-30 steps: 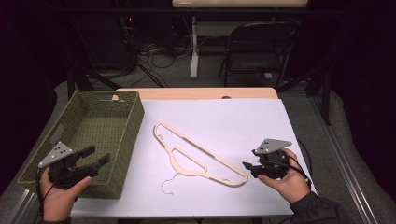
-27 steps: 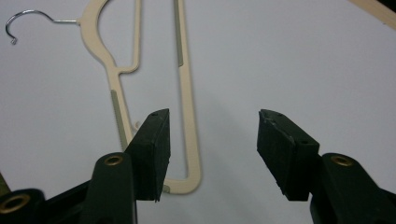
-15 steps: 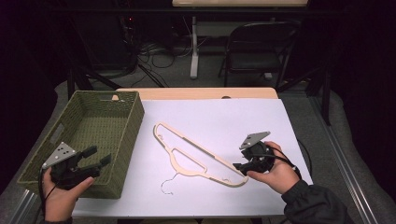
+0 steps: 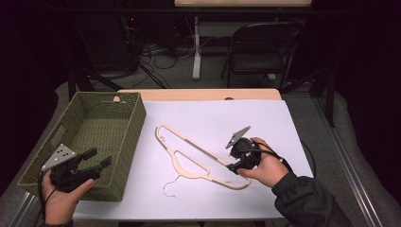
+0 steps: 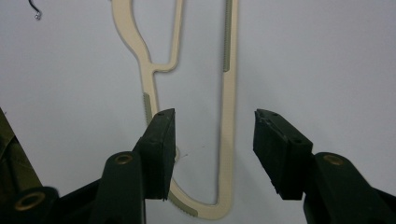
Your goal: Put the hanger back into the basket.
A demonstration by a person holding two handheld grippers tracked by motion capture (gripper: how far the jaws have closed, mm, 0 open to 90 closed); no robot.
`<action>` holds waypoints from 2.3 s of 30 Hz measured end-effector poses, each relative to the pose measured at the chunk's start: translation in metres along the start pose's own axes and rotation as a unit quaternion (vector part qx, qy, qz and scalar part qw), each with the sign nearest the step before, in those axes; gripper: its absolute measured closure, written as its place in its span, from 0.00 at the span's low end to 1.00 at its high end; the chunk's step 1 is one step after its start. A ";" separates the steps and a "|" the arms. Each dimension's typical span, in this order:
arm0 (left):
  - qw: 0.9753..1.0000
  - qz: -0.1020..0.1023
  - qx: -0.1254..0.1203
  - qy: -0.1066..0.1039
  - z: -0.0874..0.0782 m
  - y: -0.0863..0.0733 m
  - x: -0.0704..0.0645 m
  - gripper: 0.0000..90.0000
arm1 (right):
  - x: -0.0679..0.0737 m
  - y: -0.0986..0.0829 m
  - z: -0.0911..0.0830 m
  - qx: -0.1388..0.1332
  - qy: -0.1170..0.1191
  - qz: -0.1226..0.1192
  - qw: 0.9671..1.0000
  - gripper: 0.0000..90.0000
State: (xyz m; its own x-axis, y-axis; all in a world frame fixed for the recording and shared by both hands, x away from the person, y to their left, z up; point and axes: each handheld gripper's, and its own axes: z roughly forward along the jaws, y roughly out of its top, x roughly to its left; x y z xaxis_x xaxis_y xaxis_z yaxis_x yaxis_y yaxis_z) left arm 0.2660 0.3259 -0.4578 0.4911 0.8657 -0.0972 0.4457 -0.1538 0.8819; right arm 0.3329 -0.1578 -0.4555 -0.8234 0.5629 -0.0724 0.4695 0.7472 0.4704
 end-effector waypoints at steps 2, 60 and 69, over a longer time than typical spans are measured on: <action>1.000 0.000 -0.001 0.001 0.000 0.000 0.000 0.35 | -0.001 0.003 0.003 0.014 0.009 0.005 1.000 0.56; 1.000 0.000 0.003 0.002 0.002 -0.002 0.000 0.37 | 0.026 0.030 0.081 0.146 0.074 -0.077 0.983 0.83; 1.000 0.000 0.005 0.002 0.002 -0.002 0.001 0.37 | 0.032 0.031 0.088 0.147 0.081 -0.079 0.983 0.85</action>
State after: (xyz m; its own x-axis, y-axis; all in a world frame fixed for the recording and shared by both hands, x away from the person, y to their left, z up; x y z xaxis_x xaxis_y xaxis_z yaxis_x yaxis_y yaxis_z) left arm 0.2670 0.3262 -0.4607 0.4877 0.8678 -0.0951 0.4534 -0.1587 0.8771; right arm 0.3495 -0.0855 -0.5201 -0.9224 0.3853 0.0277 0.3834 0.9044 0.1875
